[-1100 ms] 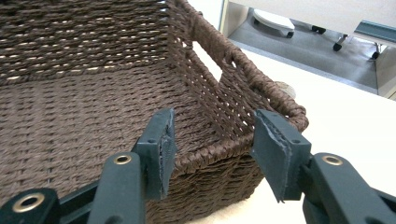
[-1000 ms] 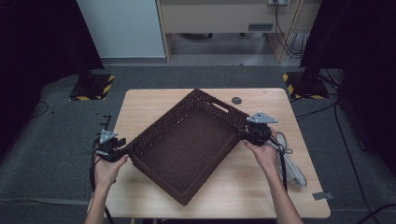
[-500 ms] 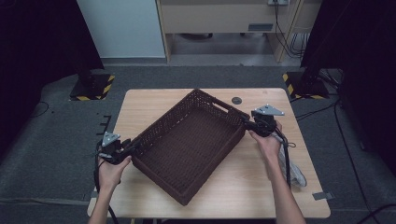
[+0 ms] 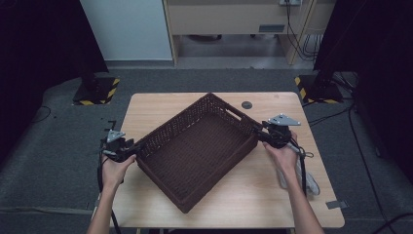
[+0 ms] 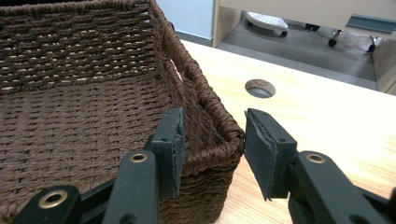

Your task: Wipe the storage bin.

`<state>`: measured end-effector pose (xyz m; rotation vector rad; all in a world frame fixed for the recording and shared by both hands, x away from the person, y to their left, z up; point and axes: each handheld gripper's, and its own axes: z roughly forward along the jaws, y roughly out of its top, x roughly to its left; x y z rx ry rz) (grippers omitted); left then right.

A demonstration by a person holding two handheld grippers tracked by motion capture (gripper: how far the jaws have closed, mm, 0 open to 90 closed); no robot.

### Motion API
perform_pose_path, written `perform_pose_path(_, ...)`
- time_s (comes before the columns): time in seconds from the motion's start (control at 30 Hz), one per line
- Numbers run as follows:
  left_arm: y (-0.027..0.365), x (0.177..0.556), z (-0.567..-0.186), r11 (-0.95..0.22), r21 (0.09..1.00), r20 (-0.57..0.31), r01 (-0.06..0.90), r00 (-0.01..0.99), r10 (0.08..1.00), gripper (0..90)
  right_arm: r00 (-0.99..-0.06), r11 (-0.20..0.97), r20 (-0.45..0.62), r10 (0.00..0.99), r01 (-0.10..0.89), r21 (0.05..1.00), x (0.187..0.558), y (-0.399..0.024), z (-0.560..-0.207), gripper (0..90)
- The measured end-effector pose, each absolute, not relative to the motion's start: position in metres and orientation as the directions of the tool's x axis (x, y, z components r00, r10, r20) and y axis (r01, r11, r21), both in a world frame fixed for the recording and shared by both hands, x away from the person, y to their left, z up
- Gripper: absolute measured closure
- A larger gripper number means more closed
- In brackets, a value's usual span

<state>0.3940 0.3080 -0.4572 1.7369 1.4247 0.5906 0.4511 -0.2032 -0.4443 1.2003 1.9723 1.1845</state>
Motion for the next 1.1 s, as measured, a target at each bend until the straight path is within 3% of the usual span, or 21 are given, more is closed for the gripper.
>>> perform_pose_path(0.23,0.299,0.376,-0.439,-0.011,0.862,-0.136,0.506,0.253,0.958,34.9,-0.452,0.216,-0.004,0.892,0.42,0.882,0.46,-0.203,-0.447,55.5)
perform_pose_path(0.37,0.295,0.357,-0.432,-0.014,0.872,-0.117,0.49,0.236,0.965,34.6,-0.462,0.215,0.003,0.887,0.417,0.883,0.461,-0.202,-0.448,60.3)
perform_pose_path(0.6,0.296,0.342,-0.441,0.013,0.849,-0.151,0.528,0.219,0.964,33.9,-0.462,0.227,-0.011,0.887,0.414,0.881,0.459,-0.201,-0.447,61.3)
perform_pose_path(1.1,0.297,0.368,-0.448,0.044,0.857,-0.157,0.514,0.18,0.971,37.3,-0.464,0.246,-0.011,0.886,0.45,0.859,0.423,-0.205,-0.44,59.7)
